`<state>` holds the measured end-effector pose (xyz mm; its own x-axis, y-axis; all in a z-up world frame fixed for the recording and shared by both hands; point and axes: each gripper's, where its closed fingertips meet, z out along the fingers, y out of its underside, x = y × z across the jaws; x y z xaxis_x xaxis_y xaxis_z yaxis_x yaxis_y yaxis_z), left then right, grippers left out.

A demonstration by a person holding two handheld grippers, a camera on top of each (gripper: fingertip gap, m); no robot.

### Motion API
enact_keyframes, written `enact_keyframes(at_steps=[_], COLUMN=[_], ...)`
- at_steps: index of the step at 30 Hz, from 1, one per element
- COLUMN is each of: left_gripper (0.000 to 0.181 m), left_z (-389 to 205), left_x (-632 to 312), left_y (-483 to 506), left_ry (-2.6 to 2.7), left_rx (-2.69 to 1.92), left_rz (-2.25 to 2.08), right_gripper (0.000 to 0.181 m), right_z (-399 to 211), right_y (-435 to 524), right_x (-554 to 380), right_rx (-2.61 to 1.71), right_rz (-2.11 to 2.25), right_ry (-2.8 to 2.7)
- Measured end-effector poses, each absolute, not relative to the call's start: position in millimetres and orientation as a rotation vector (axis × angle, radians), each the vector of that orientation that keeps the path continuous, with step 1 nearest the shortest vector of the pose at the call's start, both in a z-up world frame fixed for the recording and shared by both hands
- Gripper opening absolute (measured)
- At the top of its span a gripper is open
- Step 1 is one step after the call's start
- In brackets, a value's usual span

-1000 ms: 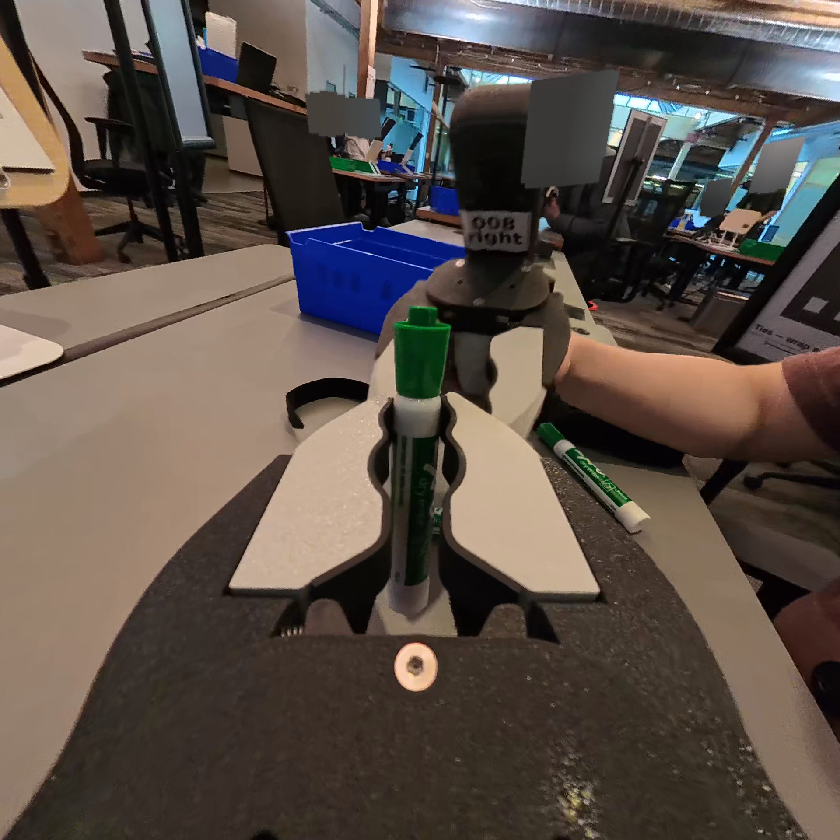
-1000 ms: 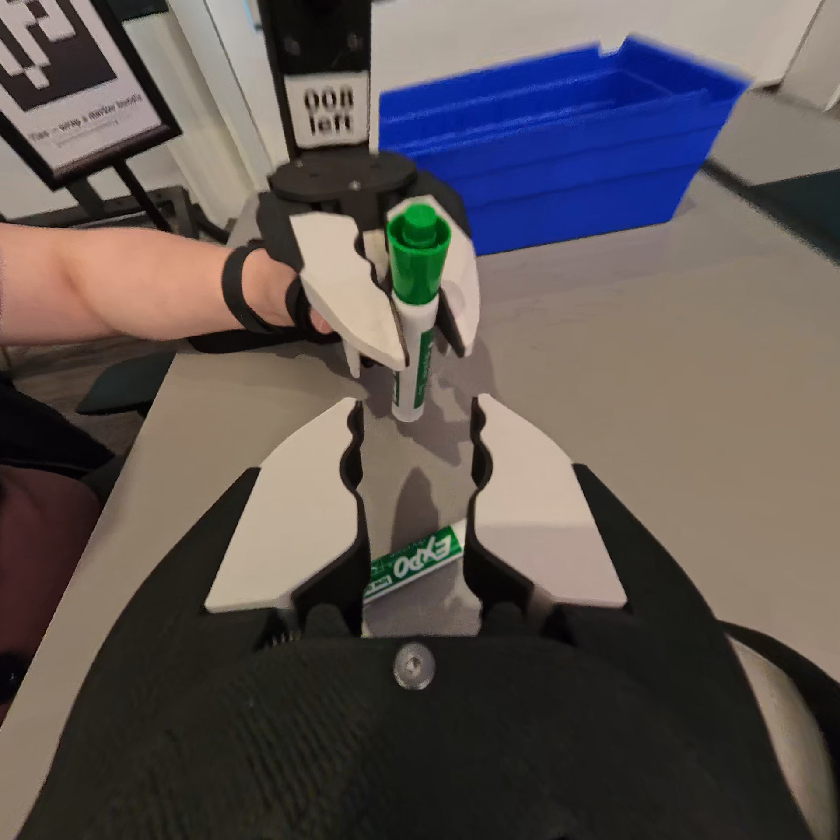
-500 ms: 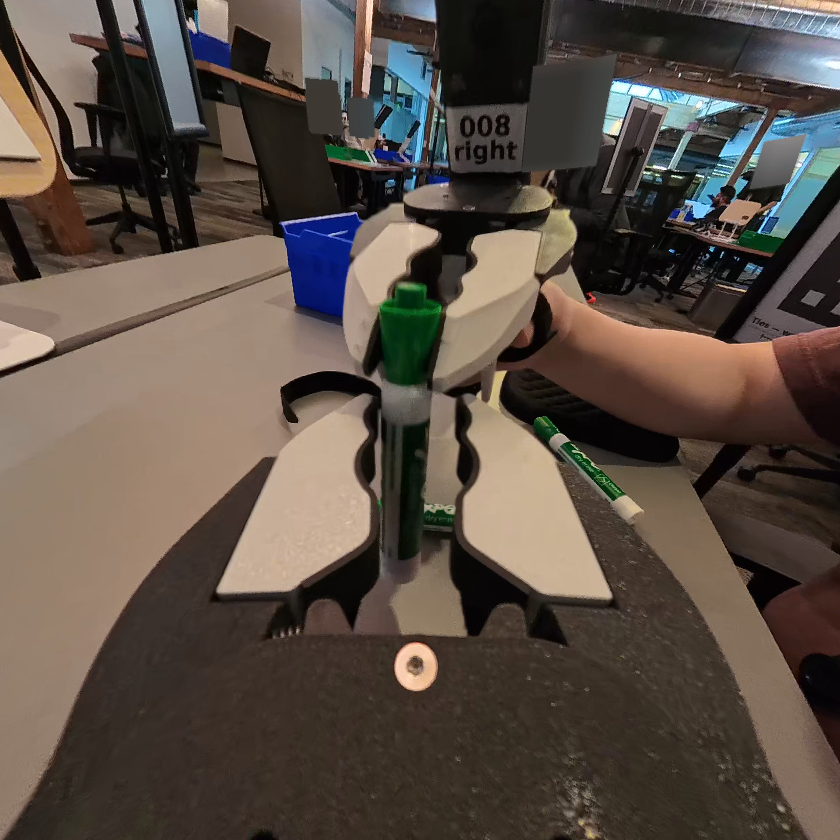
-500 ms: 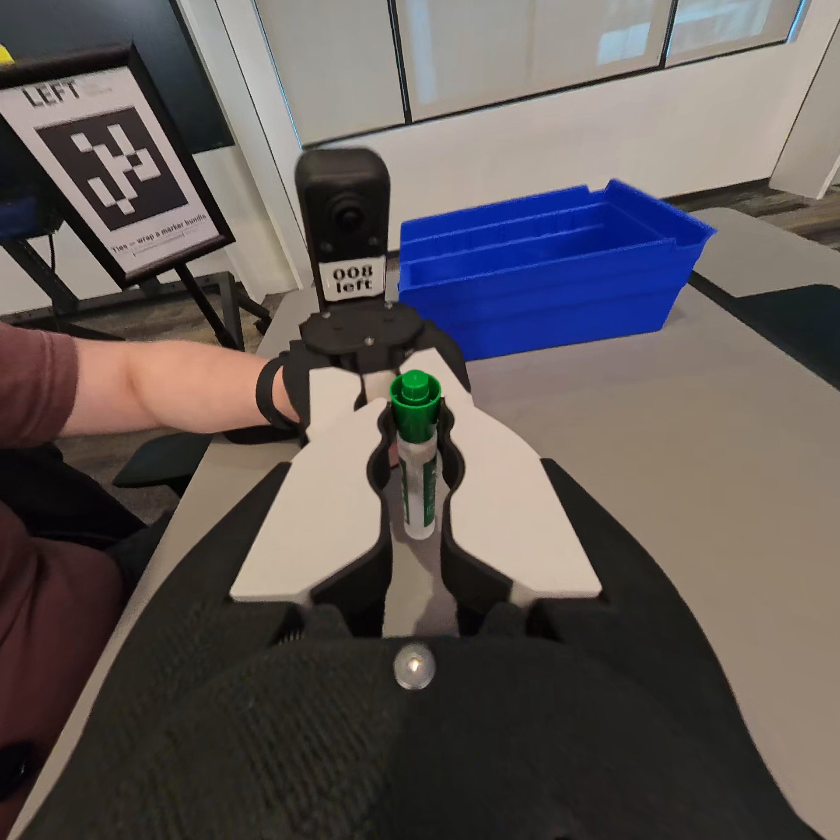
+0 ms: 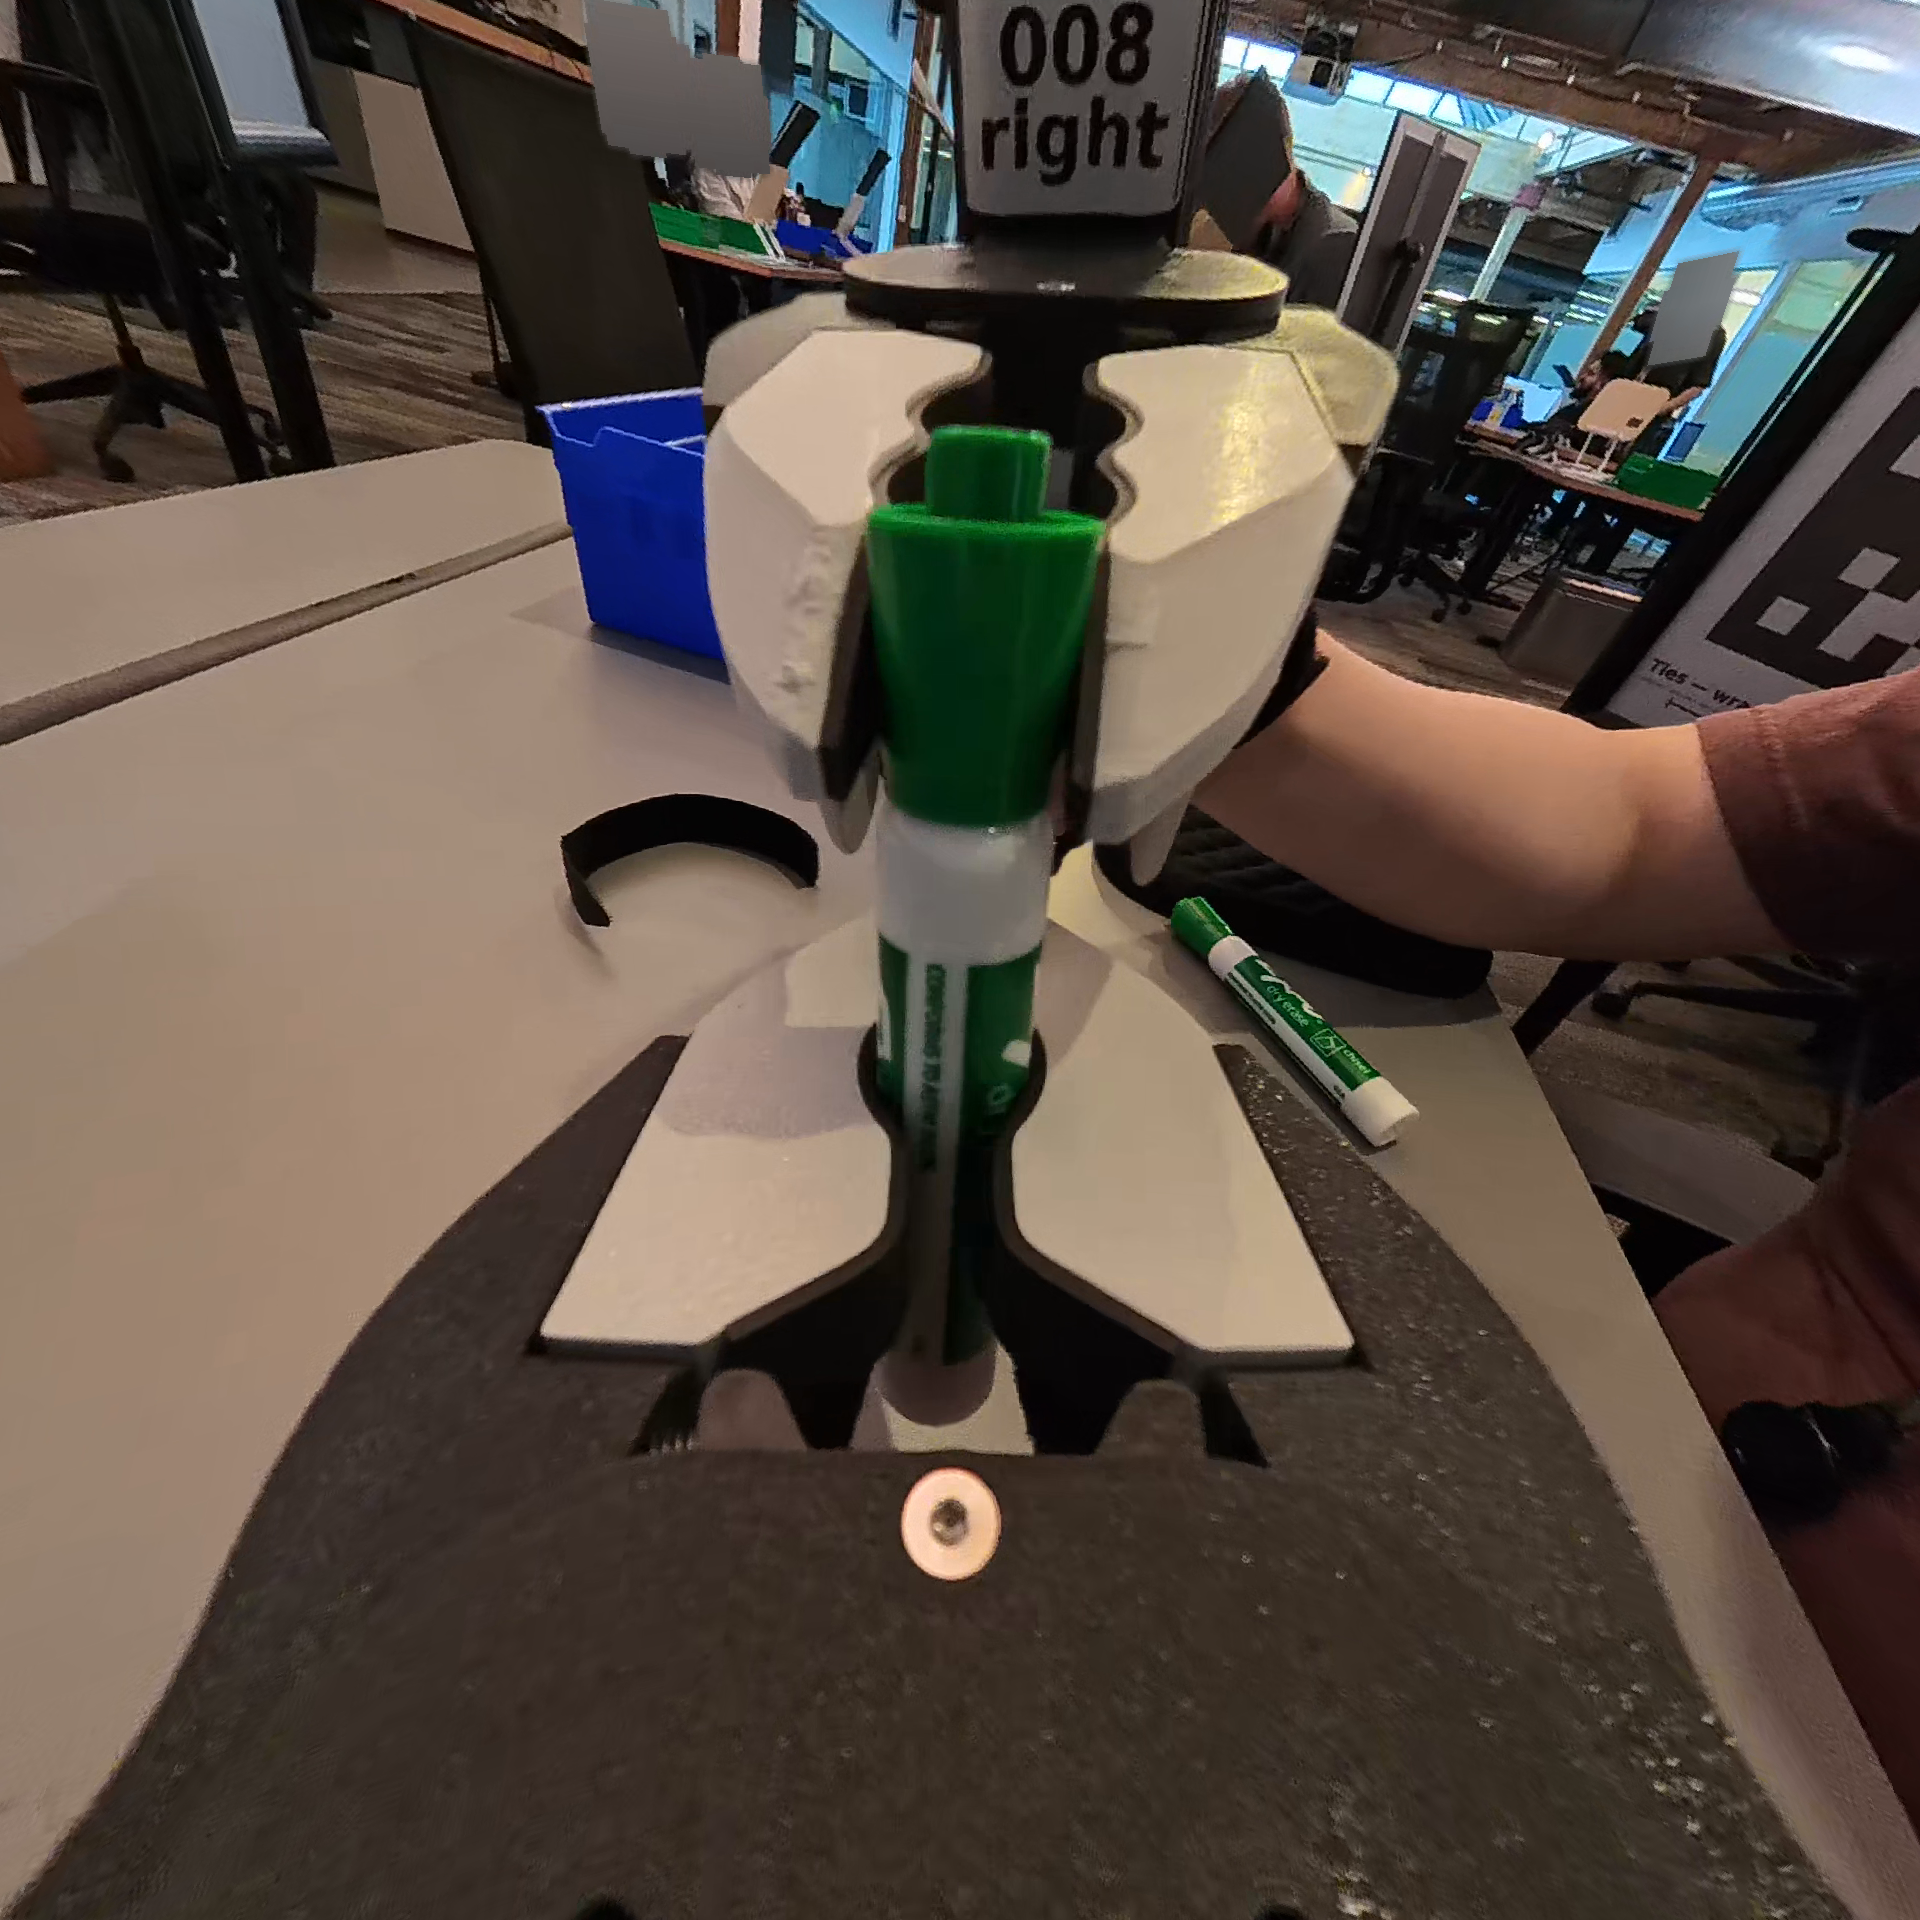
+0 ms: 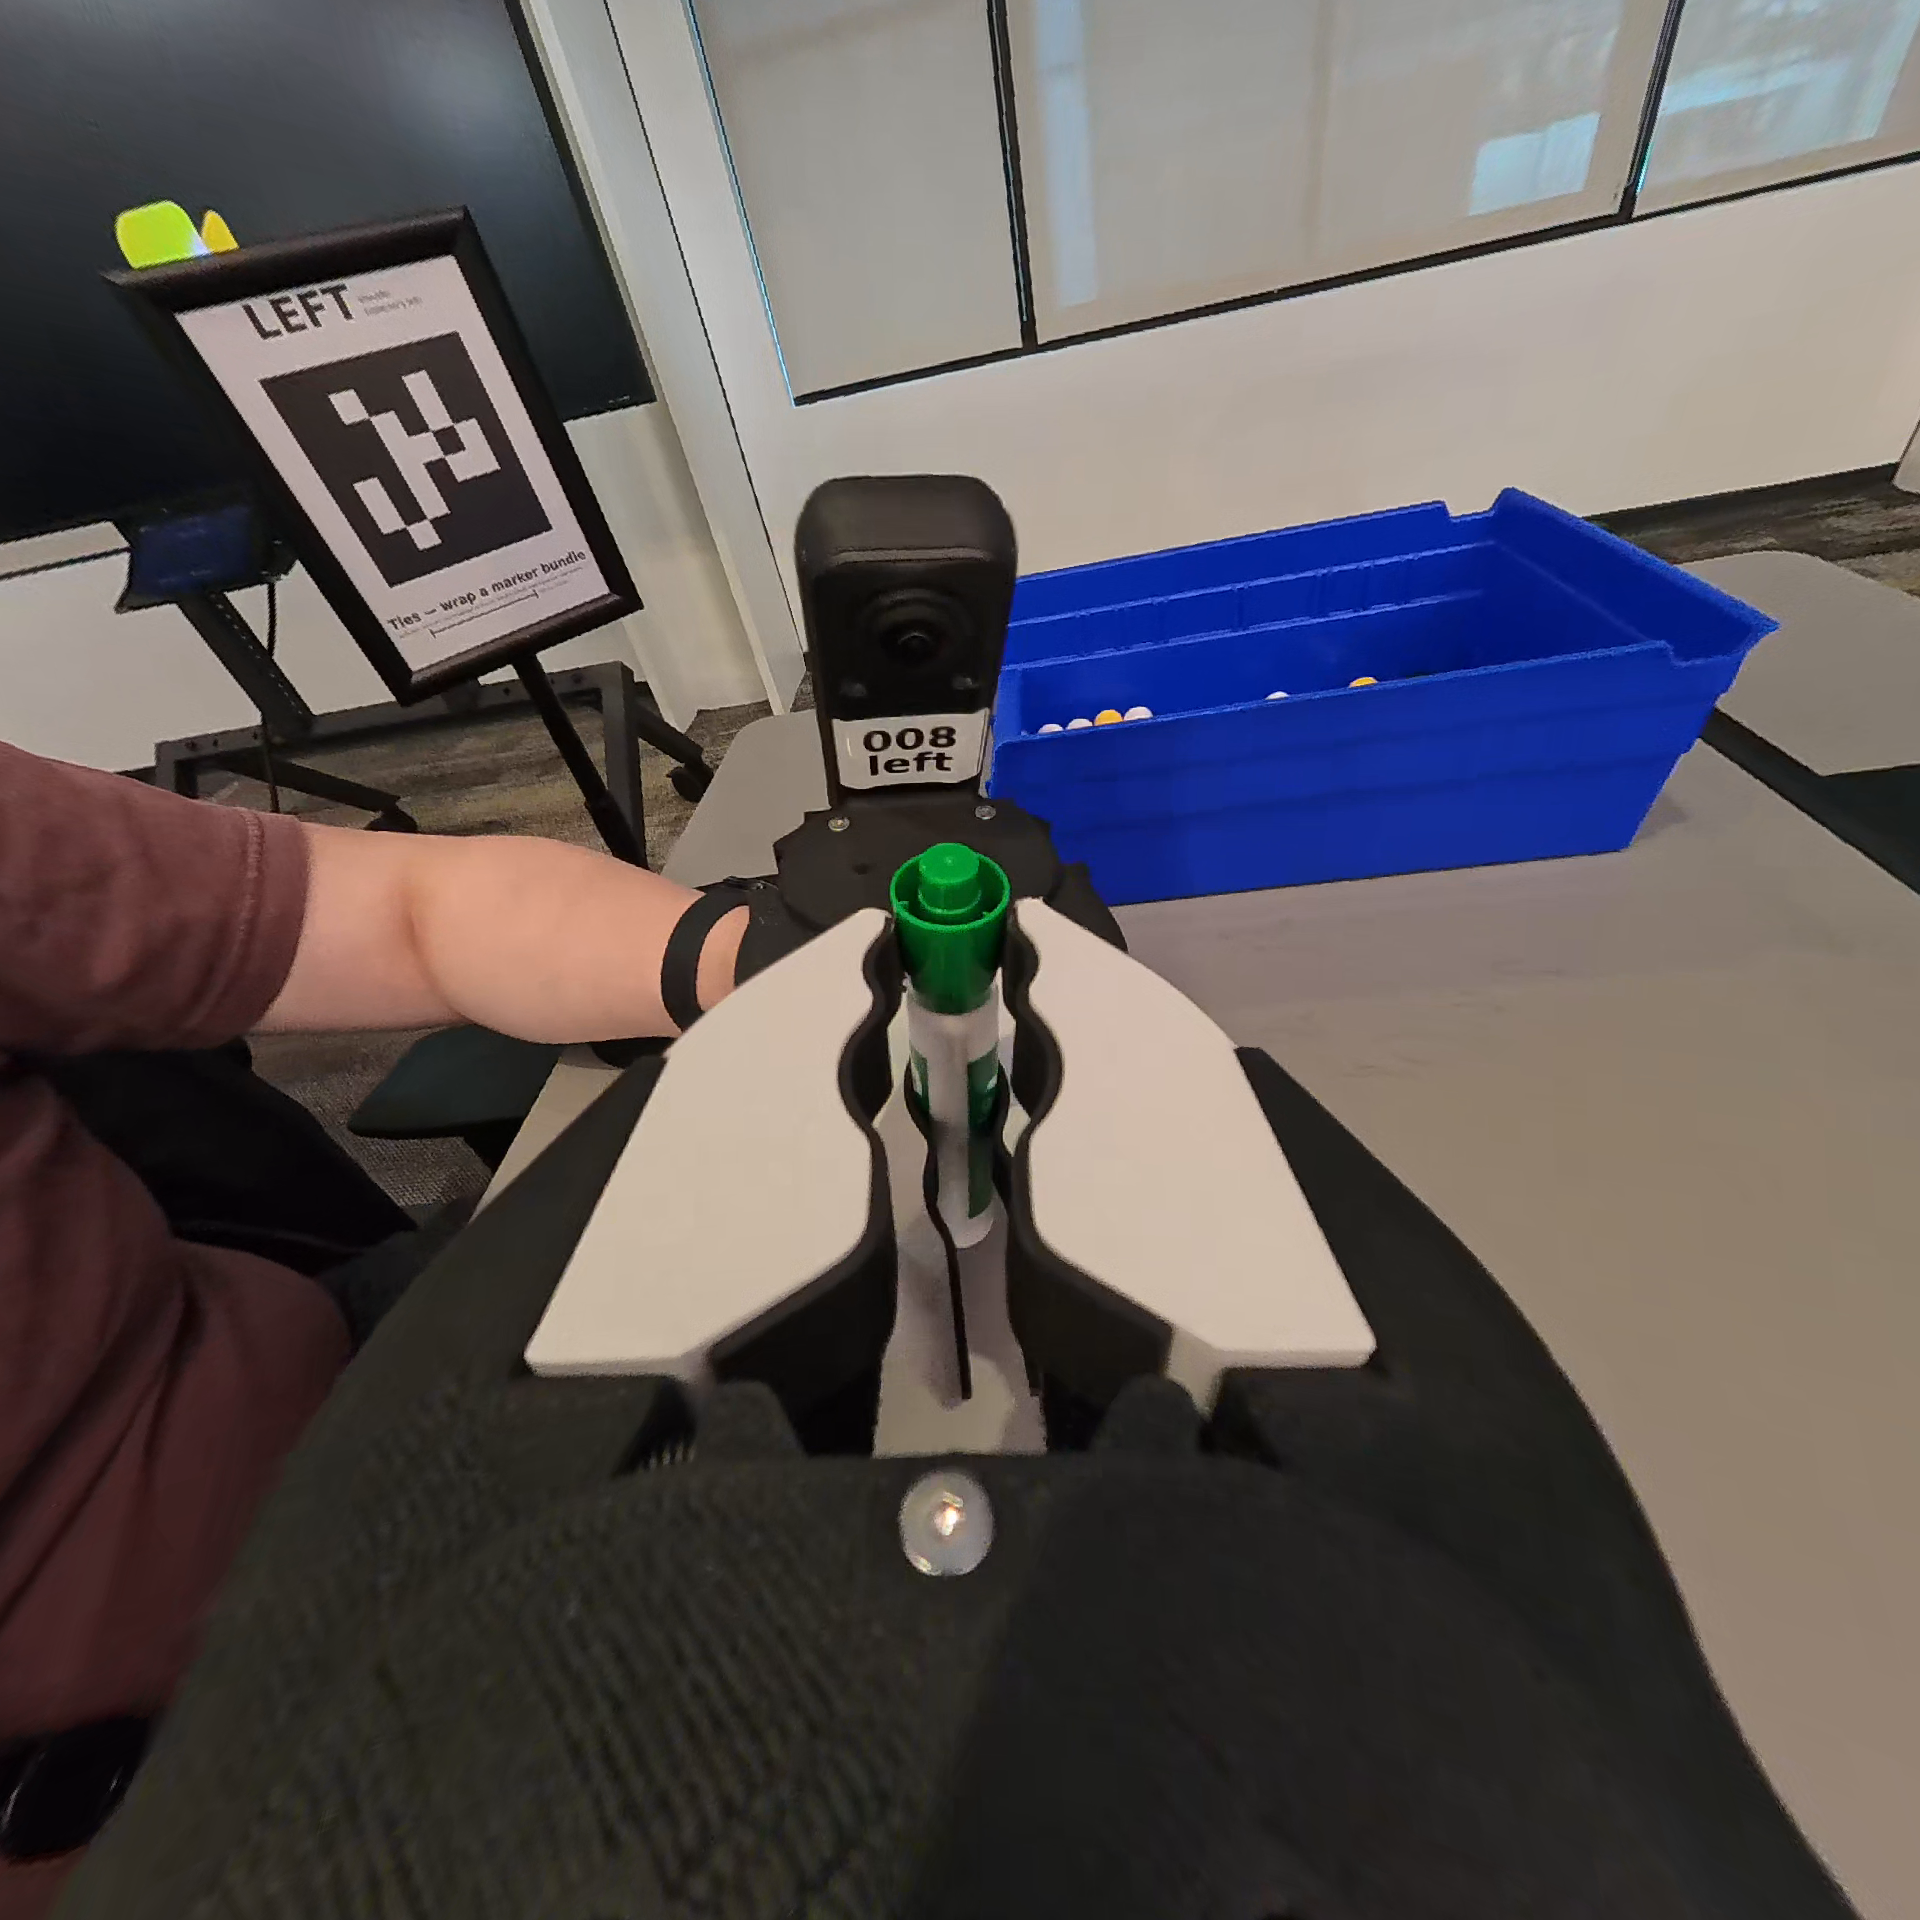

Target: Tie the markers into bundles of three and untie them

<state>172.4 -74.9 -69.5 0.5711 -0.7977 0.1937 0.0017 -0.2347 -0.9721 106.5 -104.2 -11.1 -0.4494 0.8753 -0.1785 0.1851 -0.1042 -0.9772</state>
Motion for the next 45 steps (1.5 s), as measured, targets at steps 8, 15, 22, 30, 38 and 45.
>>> enact_keyframes(at_steps=[8,15,22,30,38,45], left_gripper=[0.011,0.010,0.010,0.010,0.010,0.010], left_z=[-61.2,-71.0,-67.3,-53.9,-55.6,-57.7], left_x=[167.4,130.6,112.5,111.7,133.5,149.6], left_y=[-72.2,-54.5,-51.3,-60.4,-67.3,-66.1], left_ry=[0.638,0.501,0.422,0.401,0.379,0.264], left_rx=[-1.613,-1.701,-1.703,-1.633,-1.605,-1.567], left_rz=[-0.823,-0.670,-0.608,-0.755,-1.037,-1.341], right_gripper=[0.054,0.037,0.034,0.018,0.018,0.018], right_z=[1.8,-103.2,-168.8,-173.0,-29.3,0.0], right_y=[-90.0,-33.3,-51.5,-44.8,-29.6,-44.5], right_x=[113.0,173.3,158.6,161.8,134.5,104.5], right_rx=[-1.179,-1.946,-2.201,-2.221,-1.628,-1.488], right_rz=[1.554,0.918,0.601,0.729,1.456,1.820], right_ry=[-1.507,-1.518,-1.674,-1.669,-1.354,-1.285])
